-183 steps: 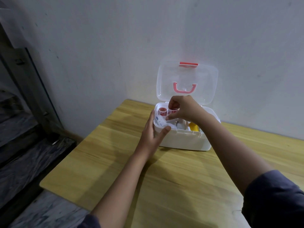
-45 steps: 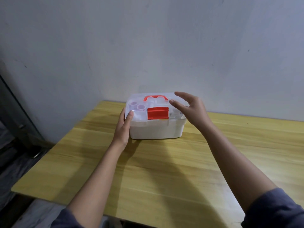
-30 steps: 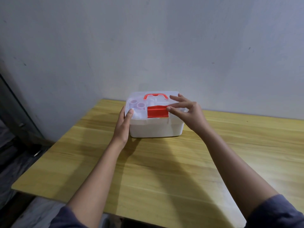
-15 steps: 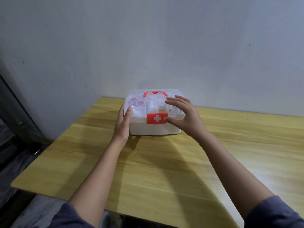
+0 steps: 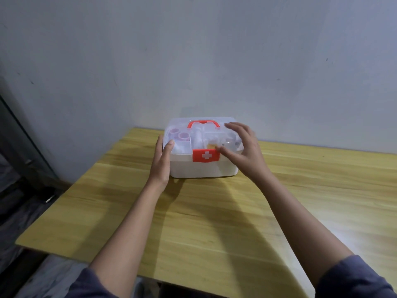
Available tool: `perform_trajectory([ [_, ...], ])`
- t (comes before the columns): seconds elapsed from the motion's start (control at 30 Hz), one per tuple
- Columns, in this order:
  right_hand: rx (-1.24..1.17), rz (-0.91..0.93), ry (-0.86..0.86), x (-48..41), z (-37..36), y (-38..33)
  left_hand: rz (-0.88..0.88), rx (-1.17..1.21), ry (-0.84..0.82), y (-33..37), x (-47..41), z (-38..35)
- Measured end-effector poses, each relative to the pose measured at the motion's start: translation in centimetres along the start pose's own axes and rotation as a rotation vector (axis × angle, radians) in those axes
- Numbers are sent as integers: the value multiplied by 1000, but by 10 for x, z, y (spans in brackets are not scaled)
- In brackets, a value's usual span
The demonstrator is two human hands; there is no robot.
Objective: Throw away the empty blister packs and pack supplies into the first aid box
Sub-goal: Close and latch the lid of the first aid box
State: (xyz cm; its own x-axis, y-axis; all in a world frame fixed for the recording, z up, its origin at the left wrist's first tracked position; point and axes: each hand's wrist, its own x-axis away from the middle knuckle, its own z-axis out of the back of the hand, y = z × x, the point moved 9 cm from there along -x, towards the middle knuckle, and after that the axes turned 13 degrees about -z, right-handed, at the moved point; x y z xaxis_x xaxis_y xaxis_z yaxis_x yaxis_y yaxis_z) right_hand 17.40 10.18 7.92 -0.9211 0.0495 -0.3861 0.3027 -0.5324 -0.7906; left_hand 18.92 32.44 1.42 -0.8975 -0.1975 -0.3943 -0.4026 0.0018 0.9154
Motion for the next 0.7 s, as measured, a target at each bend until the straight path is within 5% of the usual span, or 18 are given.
perform_trajectory([
  [0.17,-89,-265,-60,-1,-10,19,-14,36,75,14,3,-8],
  [0.7,-35,-324,106,18,93,69,-53,71,-150,10,13,-123],
])
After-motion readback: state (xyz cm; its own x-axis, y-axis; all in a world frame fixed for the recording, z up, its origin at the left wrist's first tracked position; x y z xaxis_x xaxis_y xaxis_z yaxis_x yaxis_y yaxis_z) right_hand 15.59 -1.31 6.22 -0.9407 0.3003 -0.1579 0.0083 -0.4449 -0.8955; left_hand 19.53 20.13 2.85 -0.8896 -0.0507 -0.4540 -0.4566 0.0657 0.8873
